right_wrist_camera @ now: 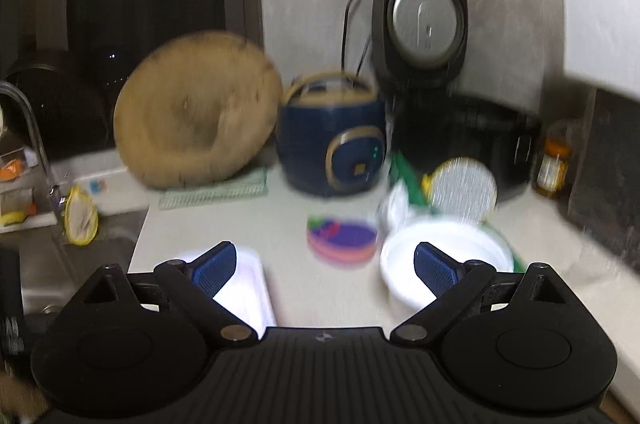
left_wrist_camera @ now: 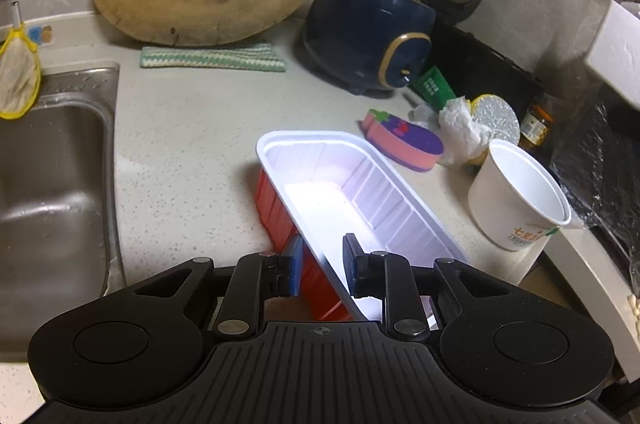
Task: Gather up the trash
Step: 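Grasp the purple eggplant sponge with the right gripper while the left gripper holds the tray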
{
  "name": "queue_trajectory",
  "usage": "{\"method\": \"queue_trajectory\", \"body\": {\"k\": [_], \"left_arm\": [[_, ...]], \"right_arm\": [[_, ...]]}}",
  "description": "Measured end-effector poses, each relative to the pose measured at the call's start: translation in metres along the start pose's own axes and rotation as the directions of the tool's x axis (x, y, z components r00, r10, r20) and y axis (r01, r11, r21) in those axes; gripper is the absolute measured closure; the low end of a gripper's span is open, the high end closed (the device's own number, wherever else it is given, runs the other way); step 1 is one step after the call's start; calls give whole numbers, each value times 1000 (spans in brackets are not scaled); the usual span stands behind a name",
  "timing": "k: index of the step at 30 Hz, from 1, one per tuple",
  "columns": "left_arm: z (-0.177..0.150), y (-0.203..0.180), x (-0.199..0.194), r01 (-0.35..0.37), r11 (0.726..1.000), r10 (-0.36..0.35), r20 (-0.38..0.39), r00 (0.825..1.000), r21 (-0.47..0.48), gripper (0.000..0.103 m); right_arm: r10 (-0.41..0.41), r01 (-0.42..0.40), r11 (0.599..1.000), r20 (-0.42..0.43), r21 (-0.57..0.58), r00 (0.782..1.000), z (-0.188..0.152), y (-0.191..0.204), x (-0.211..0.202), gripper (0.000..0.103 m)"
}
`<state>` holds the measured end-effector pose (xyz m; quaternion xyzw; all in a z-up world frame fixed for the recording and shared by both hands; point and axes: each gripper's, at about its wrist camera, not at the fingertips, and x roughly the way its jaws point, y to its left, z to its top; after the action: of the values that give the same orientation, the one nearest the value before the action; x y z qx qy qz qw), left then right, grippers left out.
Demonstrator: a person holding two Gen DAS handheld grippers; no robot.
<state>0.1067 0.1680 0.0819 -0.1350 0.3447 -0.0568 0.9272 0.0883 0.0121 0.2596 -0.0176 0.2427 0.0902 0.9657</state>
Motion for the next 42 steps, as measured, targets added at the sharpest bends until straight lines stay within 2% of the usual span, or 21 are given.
{"method": "queue_trajectory", "body": {"k": [2, 5, 8, 11, 13, 16, 20, 21, 22, 24, 27, 28, 30, 32, 35, 36, 37, 38, 42], "left_arm": [[3, 2, 4, -8, 1000, 8, -8, 1000, 13, 79], [10, 10, 15, -25, 1000, 25, -21, 999, 15, 79], [16, 18, 29, -33, 999, 33, -42, 999, 16, 79], [15, 21, 40, -28, 999, 30, -58, 998, 33, 78], [14, 21, 44, -25, 999, 28, -70, 997, 46, 78], [11, 17, 48, -5, 997, 12, -90, 996, 74, 78], [9, 14, 49, 11, 996, -2, -98, 995, 92, 78], [8, 14, 49, 17, 995, -8, -100, 995, 94, 78], [8, 14, 49, 21, 995, -11, -101, 995, 96, 78], [8, 13, 50, 28, 994, -18, -103, 995, 102, 78], [8, 12, 52, 34, 993, -22, -105, 994, 110, 78], [9, 11, 53, 32, 993, -21, -105, 994, 110, 78], [9, 12, 53, 30, 994, -18, -107, 994, 106, 78], [9, 14, 51, 26, 995, -16, -109, 994, 100, 78], [9, 17, 50, 20, 995, -10, -110, 994, 94, 78], [9, 18, 49, 18, 996, -8, -110, 994, 92, 78], [9, 19, 49, 17, 996, -6, -111, 994, 90, 78], [9, 20, 48, 14, 996, -4, -112, 994, 88, 78], [10, 20, 50, 6, 996, 4, -116, 993, 89, 78]], "right_arm": [[-25, 25, 998, 2, -55, 1000, 9, 0, 12, 6], [2, -7, 994, -47, -111, 999, 17, -3, 49, 6], [58, -71, 994, -146, -87, 988, 23, -10, 103, 6], [71, -81, 996, -241, -30, 968, 23, -14, 164, 6], [63, -66, 998, -290, -1, 955, 22, -14, 204, 6], [9, -17, 1000, -343, -20, 939, 19, -10, 254, 6], [-61, 52, 998, -394, -32, 917, 11, -11, 294, 6], [-59, 57, 998, -413, -17, 909, 8, -13, 298, 6], [-23, 33, 999, -440, 14, 898, 6, -14, 300, 6], [100, -70, 994, -477, 80, 873, 1, -12, 294, 5], [203, -184, 979, -466, 86, 861, 2, -3, 278, 6], [203, -188, 979, -461, 79, 864, 2, 1, 276, 6], [136, -139, 990, -449, 26, 883, 0, 8, 278, 6], [83, -96, 995, -452, -6, 888, -6, 12, 285, 6], [90, -93, 995, -486, 18, 869, -13, 12, 302, 8], [89, -90, 996, -492, 22, 866, -15, 12, 306, 16], [76, -79, 997, -486, 15, 871, -17, 13, 307, 23], [59, -68, 998, -473, -1, 879, -17, 14, 305, 25], [105, -104, 994, -415, 25, 904, -7, 10, 277, 26]]}}
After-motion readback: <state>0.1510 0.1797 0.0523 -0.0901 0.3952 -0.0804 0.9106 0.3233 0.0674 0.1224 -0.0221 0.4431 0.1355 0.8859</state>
